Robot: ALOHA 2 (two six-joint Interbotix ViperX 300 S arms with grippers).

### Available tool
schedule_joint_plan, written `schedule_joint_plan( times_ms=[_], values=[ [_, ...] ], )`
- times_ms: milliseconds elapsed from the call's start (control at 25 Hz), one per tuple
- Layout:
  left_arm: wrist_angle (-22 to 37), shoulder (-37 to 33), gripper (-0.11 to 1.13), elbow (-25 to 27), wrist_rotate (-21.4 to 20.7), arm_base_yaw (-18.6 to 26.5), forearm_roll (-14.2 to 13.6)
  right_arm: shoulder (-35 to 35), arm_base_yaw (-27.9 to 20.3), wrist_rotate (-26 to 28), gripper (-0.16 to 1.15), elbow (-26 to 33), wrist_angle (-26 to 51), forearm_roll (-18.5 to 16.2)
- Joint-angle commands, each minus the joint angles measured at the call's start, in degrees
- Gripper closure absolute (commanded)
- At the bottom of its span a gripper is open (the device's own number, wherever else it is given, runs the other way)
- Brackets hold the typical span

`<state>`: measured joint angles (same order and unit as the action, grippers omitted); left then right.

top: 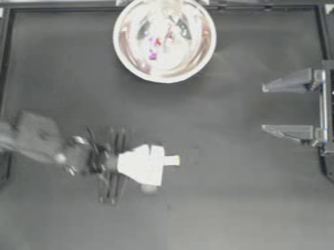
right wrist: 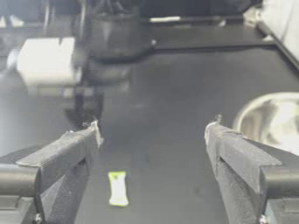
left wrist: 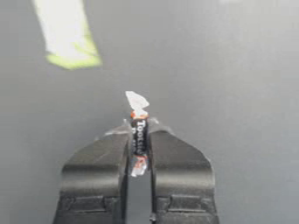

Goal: Put candies in bowl

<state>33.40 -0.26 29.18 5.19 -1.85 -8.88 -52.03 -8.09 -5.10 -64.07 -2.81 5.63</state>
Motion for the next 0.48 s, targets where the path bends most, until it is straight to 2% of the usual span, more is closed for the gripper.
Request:
schedule_joint_plan(
  times_ms=[40, 160, 280, 480],
  values=[
    [-0.53, -8.17, 0.63, -0.79, -2.20, 4.48, -1.76, 0.18, 0.09, 0.00, -0.02, 0.53, -1.32, 0.18],
    [-1.93, -10.90, 0.63, -1.49, -4.31, 9.05, -3.78, 0.26, 0.09, 0.00, -0.02, 0.26, -2.11, 0.44],
    [-6.06, -12.39, 0.67, -2.20, -6.50, 13.80, -5.19, 0.18, 0.09, 0.00, -0.02, -0.09, -2.64, 1.05],
    [-13.27, -11.51, 0.67, -3.78, -9.23, 22.76, -5.19, 0.18, 0.09, 0.00, -0.02, -0.09, -2.99, 1.05]
  ],
)
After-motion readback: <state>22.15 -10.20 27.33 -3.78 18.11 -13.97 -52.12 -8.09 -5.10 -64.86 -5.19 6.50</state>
